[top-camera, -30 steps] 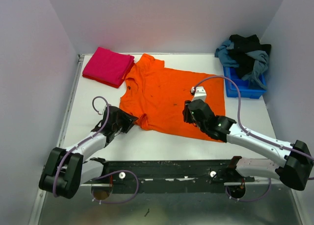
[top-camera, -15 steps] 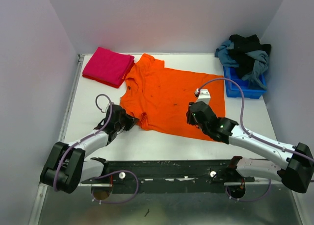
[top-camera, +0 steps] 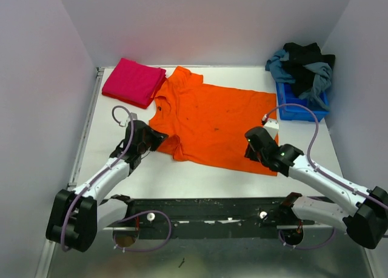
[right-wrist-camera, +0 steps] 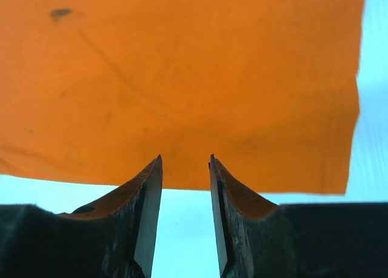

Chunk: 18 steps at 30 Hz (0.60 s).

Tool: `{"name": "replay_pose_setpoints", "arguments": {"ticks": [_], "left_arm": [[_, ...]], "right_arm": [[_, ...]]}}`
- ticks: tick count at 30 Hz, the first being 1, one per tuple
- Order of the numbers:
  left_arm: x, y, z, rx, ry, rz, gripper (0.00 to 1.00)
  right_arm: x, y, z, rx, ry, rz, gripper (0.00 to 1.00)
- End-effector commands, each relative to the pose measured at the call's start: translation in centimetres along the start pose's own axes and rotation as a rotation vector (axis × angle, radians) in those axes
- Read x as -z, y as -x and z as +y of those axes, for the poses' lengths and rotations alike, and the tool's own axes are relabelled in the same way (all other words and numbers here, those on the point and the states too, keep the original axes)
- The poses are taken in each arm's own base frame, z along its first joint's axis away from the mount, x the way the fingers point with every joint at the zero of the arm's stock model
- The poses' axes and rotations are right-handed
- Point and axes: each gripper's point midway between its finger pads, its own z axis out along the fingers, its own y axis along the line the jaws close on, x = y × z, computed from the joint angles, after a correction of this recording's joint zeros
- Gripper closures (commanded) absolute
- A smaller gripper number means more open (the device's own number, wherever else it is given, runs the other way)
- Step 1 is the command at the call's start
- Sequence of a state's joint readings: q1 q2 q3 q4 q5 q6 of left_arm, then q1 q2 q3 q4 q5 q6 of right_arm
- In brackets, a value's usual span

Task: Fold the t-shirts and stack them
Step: Flatten out the tshirt

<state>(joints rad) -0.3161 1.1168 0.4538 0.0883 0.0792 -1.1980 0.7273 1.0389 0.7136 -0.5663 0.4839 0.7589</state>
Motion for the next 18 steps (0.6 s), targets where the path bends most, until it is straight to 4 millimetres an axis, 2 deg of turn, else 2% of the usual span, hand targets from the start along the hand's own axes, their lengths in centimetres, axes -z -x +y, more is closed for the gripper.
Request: {"name": "replay_pose_setpoints", "arguments": {"ticks": [1, 3, 7, 10, 14, 18], "left_arm": [[2.1, 3.2, -0.8, -0.108, 0.037, -0.098, 1.00], [3.1, 4.4, -1.1, -0.141, 0.049, -0.151, 1.00], [4.8, 5.1, -1.4, -0.177, 0.043, -0.190, 1.00], [5.4, 4.9, -1.1, -0.186, 0.041, -0.193, 1.00], [5.2, 3.8, 0.0, -0.172, 0.033, -0.164, 1.00], [4.7, 2.6, 0.8, -0.154, 0.013, -0.128, 1.00]], "right_arm": [[0.5, -3.8, -4.6, -0.185, -0.193, 0.116, 0.53], [1.1, -5.2, -6.3, -0.285, -0.273, 0.145, 0.53], [2.4, -7.0, -8.5, -0.411, -0.362, 0.171, 0.53], [2.7, -7.7, -9.7, -0.478, -0.386, 0.157, 0.47], [2.5, -8.2, -11.1, -0.558, -0.409, 0.133, 0.47], [2.2, -8.7, -11.6, -0.575, -0.430, 0.164, 0.47]]}}
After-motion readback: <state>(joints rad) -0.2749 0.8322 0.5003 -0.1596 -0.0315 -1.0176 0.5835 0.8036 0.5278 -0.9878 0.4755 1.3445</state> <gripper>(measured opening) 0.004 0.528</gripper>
